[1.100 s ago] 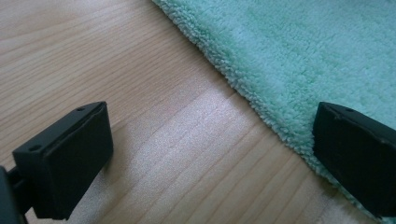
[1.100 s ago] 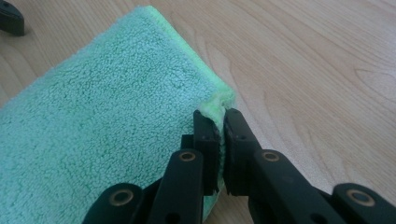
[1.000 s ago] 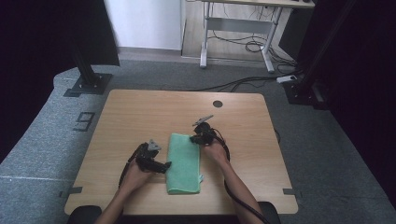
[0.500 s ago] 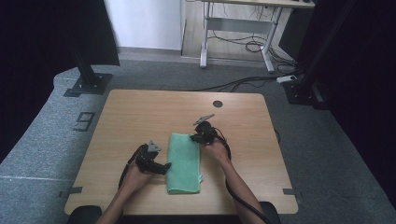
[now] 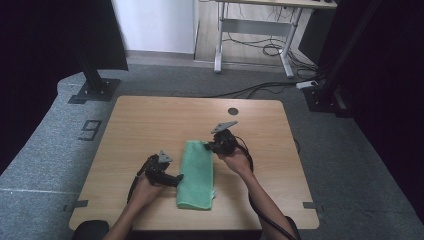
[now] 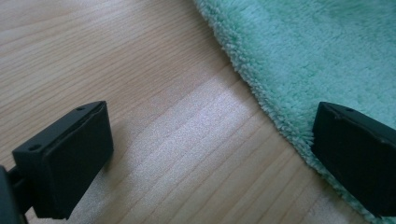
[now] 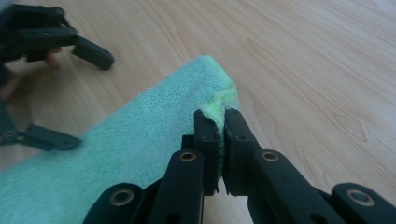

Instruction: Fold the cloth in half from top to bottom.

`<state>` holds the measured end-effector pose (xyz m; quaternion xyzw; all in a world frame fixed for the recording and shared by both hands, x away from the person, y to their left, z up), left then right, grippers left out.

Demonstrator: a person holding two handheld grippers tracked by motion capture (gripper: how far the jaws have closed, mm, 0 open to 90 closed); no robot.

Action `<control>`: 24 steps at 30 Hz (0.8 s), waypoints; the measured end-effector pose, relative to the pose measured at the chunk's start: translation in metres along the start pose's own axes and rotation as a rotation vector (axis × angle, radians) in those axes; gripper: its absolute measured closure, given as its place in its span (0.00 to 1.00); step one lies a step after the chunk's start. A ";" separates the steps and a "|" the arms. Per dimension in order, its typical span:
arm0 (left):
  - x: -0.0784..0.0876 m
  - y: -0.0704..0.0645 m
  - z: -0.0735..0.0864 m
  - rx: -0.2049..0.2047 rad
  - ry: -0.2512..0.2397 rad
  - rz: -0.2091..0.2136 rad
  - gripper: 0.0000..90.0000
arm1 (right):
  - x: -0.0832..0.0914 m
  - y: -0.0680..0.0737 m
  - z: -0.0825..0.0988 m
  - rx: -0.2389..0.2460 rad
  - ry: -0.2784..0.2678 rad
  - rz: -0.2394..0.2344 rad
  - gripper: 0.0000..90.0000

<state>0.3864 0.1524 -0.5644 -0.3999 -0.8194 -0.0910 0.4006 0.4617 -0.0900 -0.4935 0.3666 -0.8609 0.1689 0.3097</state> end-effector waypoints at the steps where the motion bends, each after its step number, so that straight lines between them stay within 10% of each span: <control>1: 0.000 0.000 0.000 0.000 0.000 -0.001 0.00 | 0.003 0.001 0.000 0.000 -0.003 -0.005 0.95; 24: -0.001 -0.001 0.000 0.013 -0.004 -0.015 0.00 | 0.053 0.039 0.017 0.051 -0.041 -0.111 0.94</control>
Point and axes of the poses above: each handheld gripper's, and its own axes: x roughly backward along the jaws, z roughly out of its underside, y roughly to its left, the point moved 2 cm from there along -x, roughly forward along the jaws, and after that the axes turned 12 degrees about z, right-handed, at the moved point
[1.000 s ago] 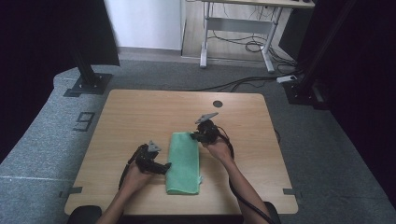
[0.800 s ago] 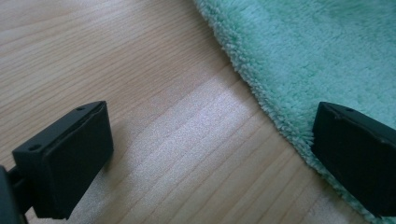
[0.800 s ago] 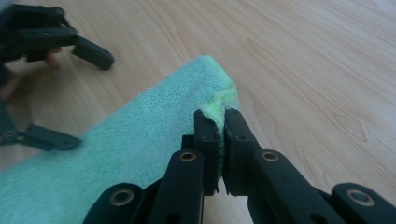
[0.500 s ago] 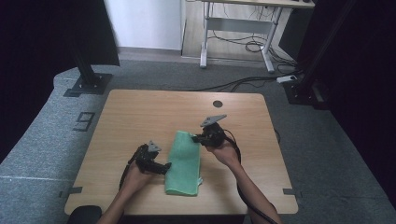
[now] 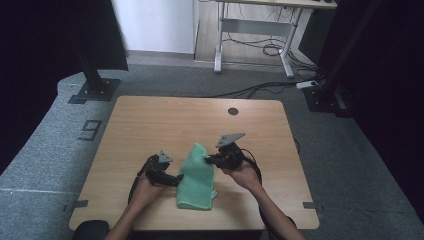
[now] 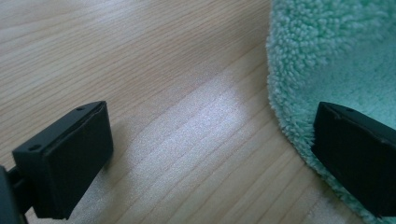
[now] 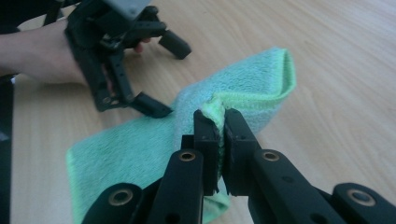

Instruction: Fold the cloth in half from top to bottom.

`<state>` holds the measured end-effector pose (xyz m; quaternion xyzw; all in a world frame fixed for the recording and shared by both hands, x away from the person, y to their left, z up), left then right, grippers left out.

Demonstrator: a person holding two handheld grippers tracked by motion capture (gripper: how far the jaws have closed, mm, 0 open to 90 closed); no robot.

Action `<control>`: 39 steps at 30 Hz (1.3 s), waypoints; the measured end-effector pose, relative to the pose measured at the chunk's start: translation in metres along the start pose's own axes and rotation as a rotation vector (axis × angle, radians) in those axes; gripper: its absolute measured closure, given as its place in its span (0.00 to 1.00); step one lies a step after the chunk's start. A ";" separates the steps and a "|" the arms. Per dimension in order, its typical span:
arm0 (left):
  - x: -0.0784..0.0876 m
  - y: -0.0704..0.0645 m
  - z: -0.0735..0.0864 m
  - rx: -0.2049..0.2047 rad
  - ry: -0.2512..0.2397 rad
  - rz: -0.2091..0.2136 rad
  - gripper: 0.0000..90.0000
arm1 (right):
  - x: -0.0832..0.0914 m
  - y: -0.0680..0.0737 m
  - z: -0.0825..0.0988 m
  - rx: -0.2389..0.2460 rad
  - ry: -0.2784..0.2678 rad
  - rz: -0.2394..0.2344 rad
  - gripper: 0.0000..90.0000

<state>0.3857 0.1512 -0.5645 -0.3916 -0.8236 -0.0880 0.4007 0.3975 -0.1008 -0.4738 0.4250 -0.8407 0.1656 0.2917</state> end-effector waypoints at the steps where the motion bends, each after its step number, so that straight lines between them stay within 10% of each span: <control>1: 0.000 0.000 0.000 0.002 0.001 0.000 0.00 | 0.001 0.004 0.002 0.004 -0.001 -0.007 0.94; 28: 0.001 -0.001 0.001 0.004 0.001 -0.001 0.00 | -0.017 0.046 0.055 0.029 0.073 -0.054 0.94; 39: 0.018 -0.011 -0.010 -0.065 0.028 0.136 0.16 | -0.027 0.043 0.070 0.000 0.083 -0.039 0.94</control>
Point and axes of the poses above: each handheld gripper's, and its own axes: x roughly backward along the jaws, z roughly out of its underside, y roughly to its left, the point moved 2 cm from there along -x, roughly forward along the jaws, and after that the axes turned 12 degrees about z, right-handed, at the moved point
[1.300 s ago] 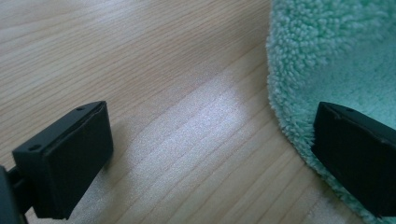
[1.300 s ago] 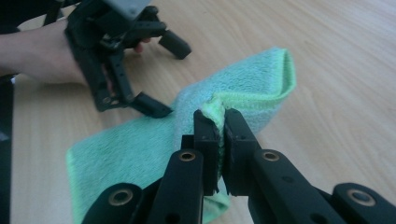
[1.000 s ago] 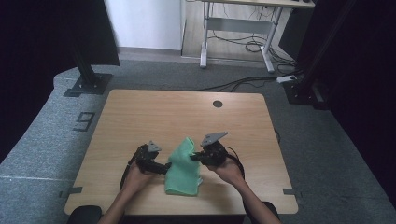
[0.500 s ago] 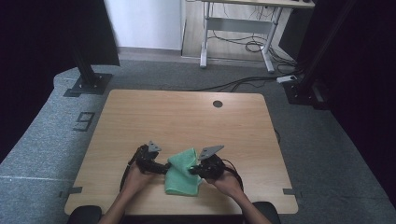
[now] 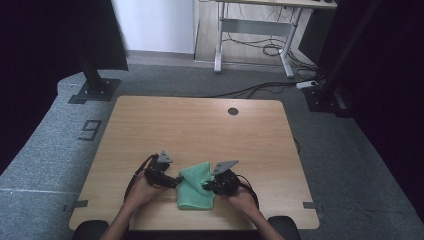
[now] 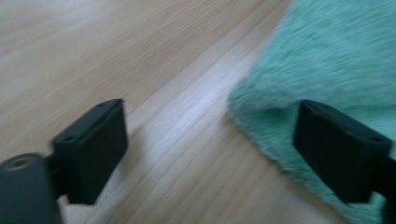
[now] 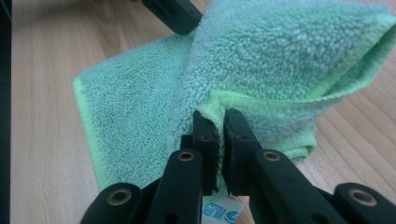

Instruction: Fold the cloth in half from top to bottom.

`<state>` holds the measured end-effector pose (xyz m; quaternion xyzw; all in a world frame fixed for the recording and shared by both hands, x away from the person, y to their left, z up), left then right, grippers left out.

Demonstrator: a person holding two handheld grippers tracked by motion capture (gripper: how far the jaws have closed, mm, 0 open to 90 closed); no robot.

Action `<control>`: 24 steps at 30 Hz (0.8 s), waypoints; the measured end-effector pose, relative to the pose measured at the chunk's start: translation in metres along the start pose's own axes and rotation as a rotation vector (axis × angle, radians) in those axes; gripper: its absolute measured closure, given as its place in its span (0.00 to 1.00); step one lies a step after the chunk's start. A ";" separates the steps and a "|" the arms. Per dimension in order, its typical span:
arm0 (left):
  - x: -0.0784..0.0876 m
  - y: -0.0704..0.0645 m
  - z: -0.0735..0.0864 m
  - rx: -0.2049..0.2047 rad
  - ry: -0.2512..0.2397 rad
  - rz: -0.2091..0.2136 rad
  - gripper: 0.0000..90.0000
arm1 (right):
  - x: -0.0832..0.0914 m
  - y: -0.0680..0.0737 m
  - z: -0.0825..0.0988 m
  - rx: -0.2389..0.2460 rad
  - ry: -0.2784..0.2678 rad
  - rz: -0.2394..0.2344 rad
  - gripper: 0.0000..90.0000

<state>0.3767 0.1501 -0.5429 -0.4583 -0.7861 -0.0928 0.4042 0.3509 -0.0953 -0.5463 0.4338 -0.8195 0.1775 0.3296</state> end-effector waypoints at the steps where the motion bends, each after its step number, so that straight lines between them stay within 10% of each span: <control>1: 0.002 -0.001 -0.003 -0.003 -0.010 0.014 0.16 | 0.000 0.000 0.000 0.000 0.000 0.000 0.94; 12: -0.008 -0.016 -0.066 -0.091 -0.018 0.100 0.33 | -0.002 -0.001 0.004 -0.028 -0.010 -0.006 0.93; 24: -0.039 -0.033 -0.100 -0.140 0.058 0.158 0.49 | -0.003 -0.003 0.006 -0.067 -0.018 -0.022 0.93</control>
Point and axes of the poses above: each handheld gripper's, and its own axes: x roughly backward along the jaws, z roughly out of its underside, y roughly to its left, the point moved 2 cm from there along -x, roughly forward along the jaws, and after that the axes turned 12 degrees about z, right-handed, at the moved point
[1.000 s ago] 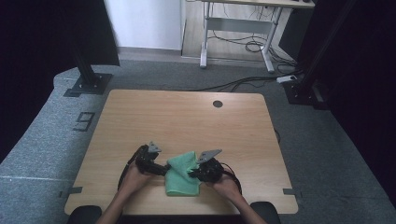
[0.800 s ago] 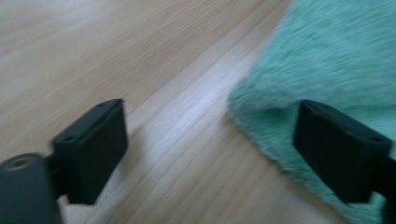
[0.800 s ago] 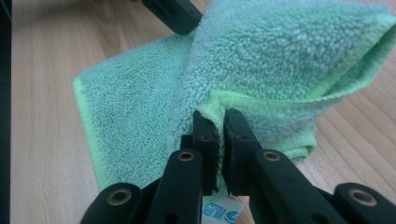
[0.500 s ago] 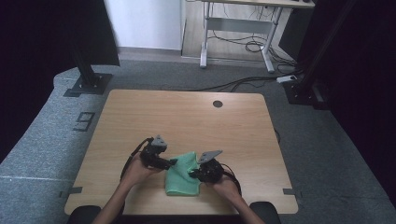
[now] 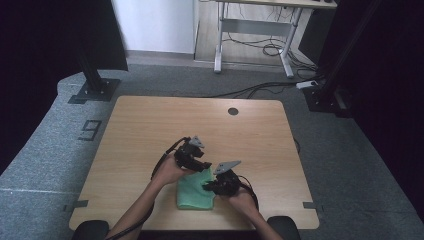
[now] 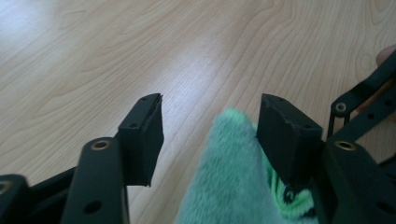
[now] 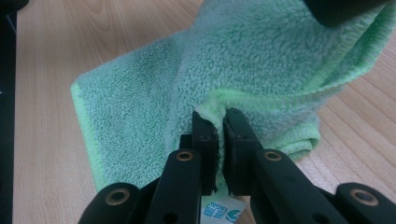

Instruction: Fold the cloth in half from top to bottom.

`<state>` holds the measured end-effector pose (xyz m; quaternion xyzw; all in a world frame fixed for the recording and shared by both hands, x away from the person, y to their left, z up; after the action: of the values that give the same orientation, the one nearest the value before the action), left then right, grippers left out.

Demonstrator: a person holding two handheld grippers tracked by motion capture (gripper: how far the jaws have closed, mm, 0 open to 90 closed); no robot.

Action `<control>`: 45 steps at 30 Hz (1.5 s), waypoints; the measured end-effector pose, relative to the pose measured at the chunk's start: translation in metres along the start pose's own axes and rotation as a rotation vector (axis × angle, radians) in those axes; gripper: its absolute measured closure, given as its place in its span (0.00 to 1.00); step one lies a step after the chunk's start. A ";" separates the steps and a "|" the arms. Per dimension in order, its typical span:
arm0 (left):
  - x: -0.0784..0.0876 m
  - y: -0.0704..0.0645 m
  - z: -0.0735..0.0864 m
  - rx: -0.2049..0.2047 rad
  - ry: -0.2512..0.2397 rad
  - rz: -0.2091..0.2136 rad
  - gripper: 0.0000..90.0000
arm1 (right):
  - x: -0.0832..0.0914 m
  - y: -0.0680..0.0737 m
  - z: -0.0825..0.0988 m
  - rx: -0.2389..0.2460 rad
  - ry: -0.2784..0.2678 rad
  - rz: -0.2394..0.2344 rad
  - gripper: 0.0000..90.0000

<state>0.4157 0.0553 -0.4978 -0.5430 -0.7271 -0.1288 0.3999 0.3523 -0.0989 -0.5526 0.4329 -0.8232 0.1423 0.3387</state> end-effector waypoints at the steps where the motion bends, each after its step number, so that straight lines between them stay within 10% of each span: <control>1: -0.003 0.000 -0.002 0.008 0.009 0.012 0.54 | 0.000 0.000 0.000 -0.002 0.001 -0.001 0.93; 10: -0.001 0.000 0.000 0.042 0.070 0.070 0.96 | 0.000 -0.003 0.001 -0.034 -0.004 -0.024 0.92; 24: 0.043 -0.024 0.022 0.034 0.024 0.012 0.93 | 0.018 -0.007 0.001 -0.040 -0.024 0.002 0.72; 45: 0.057 -0.059 0.081 0.055 0.011 0.035 0.76 | 0.046 -0.012 0.013 -0.013 0.000 -0.007 0.50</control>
<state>0.3220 0.1224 -0.4947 -0.5437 -0.7185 -0.1050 0.4209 0.3387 -0.1410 -0.5315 0.4336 -0.8226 0.1355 0.3419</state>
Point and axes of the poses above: each handheld gripper's, and its own axes: x roughly backward along the jaws, z roughly out of its underside, y roughly to its left, the point moved 2 cm from there along -x, roughly forward along the jaws, and after that the axes turned 12 degrees about z, right-handed, at the moved point
